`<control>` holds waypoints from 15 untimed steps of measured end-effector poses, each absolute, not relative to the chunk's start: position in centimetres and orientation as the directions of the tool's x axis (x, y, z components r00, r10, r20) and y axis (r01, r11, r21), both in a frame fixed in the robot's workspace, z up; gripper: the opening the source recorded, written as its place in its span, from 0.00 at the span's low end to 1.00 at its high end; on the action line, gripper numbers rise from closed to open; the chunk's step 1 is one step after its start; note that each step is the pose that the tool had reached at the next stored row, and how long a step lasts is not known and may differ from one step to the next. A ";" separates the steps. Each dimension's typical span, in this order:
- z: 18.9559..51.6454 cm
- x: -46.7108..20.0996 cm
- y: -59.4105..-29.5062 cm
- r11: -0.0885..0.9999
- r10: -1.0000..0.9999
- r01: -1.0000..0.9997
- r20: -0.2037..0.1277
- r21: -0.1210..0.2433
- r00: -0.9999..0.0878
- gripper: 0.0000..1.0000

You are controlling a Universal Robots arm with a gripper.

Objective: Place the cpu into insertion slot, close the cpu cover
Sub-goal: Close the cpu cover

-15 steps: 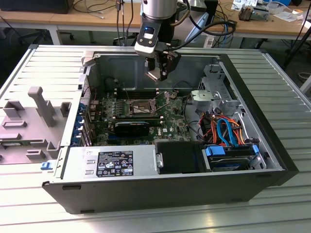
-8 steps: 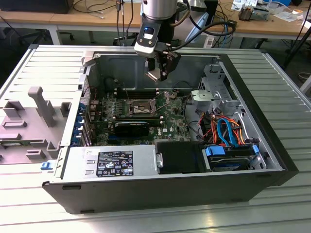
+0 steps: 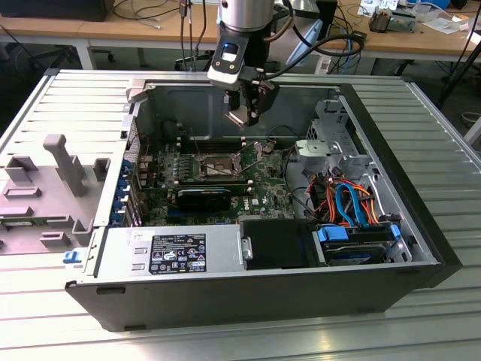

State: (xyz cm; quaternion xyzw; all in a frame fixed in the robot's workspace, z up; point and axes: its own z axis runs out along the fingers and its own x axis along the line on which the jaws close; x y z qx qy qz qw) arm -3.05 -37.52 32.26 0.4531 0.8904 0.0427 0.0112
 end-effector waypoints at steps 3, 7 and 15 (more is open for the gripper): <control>32.2 -3.1 -37.5 0.585 0.808 0.807 0.018 0.086 -0.588 0.55; 32.2 -3.1 -37.5 0.584 0.809 0.807 0.015 0.083 -0.587 0.55; 32.2 -3.1 -37.5 0.581 0.812 0.810 0.015 0.083 -0.584 0.55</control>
